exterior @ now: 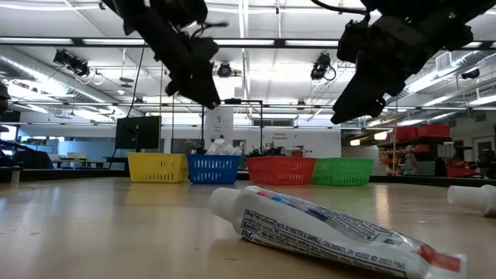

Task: Pick & Place Travel size toiletries
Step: Put the left toothpaste into the red bin

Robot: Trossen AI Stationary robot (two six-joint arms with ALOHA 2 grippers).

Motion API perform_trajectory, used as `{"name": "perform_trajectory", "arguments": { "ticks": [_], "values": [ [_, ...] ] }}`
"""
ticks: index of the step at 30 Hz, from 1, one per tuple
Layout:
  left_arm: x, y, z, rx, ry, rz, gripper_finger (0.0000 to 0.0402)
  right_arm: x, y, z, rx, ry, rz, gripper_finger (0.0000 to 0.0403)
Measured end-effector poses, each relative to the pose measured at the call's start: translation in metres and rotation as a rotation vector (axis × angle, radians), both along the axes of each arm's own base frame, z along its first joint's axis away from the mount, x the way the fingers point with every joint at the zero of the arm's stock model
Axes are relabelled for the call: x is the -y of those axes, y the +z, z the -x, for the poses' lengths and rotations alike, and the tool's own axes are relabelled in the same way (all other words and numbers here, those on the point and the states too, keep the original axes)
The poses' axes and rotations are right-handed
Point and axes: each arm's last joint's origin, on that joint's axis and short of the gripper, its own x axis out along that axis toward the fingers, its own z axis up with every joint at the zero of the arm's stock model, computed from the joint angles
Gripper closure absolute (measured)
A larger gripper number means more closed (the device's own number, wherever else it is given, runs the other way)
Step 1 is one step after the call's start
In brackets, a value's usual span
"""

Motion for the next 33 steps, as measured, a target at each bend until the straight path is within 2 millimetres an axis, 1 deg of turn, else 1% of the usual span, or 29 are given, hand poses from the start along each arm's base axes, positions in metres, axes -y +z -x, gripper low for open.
{"name": "perform_trajectory", "arguments": {
  "ticks": [4, 7, 12, 16, 20, 23, 24, 26, 28, 33],
  "values": [
    [0.038, 0.002, -0.009, -0.007, -0.18, -0.045, 0.0252, -0.014, 0.0, 0.002, 0.0, 0.031, -0.032, 0.022],
    [0.067, 0.005, -0.015, 0.02, -0.308, -0.086, 0.0253, -0.029, 0.0, 0.005, -0.006, 0.062, -0.079, 0.022],
    [0.114, 0.011, -0.019, 0.09, -0.502, -0.149, 0.0253, -0.056, -0.006, 0.011, -0.047, 0.122, -0.153, 0.022],
    [0.143, 0.013, -0.017, 0.129, -0.608, -0.159, 0.0253, -0.072, -0.015, 0.014, -0.071, 0.138, -0.111, 0.022],
    [0.165, 0.013, -0.012, 0.138, -0.682, -0.142, 0.0253, -0.08, -0.021, 0.012, -0.059, 0.123, -0.068, 0.022],
    [0.18, 0.005, -0.019, 0.163, -0.724, -0.137, 0.0253, -0.082, -0.023, 0.009, -0.041, 0.118, -0.065, 0.022],
    [0.184, 0.0, -0.023, 0.163, -0.747, -0.129, 0.0253, -0.082, -0.023, 0.008, -0.032, 0.119, -0.069, 0.022],
    [0.194, -0.009, -0.035, 0.217, -0.809, -0.116, 0.0253, -0.083, -0.022, 0.007, -0.018, 0.122, -0.071, 0.022],
    [0.201, -0.023, -0.044, 0.226, -0.858, -0.097, 0.0253, -0.083, -0.021, 0.006, -0.003, 0.128, -0.069, 0.022],
    [0.209, -0.053, -0.064, 0.256, -0.878, -0.065, 0.0252, -0.082, -0.02, 0.005, 0.01, 0.145, -0.042, 0.022]
  ]
}}
